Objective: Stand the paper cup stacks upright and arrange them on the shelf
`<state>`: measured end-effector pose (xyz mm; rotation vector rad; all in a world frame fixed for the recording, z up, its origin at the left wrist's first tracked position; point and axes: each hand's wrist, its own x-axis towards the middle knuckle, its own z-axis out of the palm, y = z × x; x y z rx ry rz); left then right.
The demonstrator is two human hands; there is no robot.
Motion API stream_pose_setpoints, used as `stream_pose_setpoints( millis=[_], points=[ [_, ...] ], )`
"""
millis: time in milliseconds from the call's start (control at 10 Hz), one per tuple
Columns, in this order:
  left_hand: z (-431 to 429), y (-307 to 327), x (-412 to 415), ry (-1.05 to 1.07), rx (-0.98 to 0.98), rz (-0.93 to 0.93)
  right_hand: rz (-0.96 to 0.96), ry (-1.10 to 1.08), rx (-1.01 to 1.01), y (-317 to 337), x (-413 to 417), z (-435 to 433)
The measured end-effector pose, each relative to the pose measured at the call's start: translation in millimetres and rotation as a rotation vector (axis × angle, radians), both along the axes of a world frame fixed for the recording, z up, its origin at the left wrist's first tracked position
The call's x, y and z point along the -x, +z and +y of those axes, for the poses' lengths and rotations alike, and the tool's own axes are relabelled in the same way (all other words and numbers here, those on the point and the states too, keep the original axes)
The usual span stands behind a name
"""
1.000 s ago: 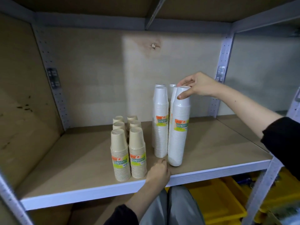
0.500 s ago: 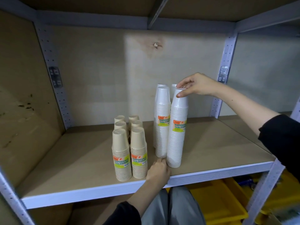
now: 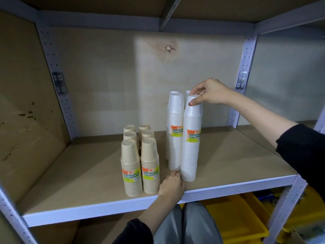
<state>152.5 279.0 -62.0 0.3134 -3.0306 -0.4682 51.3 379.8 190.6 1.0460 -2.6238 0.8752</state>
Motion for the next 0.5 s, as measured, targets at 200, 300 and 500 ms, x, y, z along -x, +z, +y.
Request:
stream_pose_setpoints(
  millis=[200, 300, 500],
  points=[
    [0.5, 1.2, -0.7, 0.003, -0.01, 0.005, -0.037, 0.006, 0.022, -2.0, 1.0, 1.1],
    [0.0, 1.1, 0.0, 0.005, -0.003, 0.004, -0.034, 0.01, 0.02, -2.0, 4.1, 1.5],
    [0.0, 2.3, -1.6, 0.031, -0.029, 0.004, -0.047, -0.017, 0.123, -1.0, -5.1, 7.0]
  ],
)
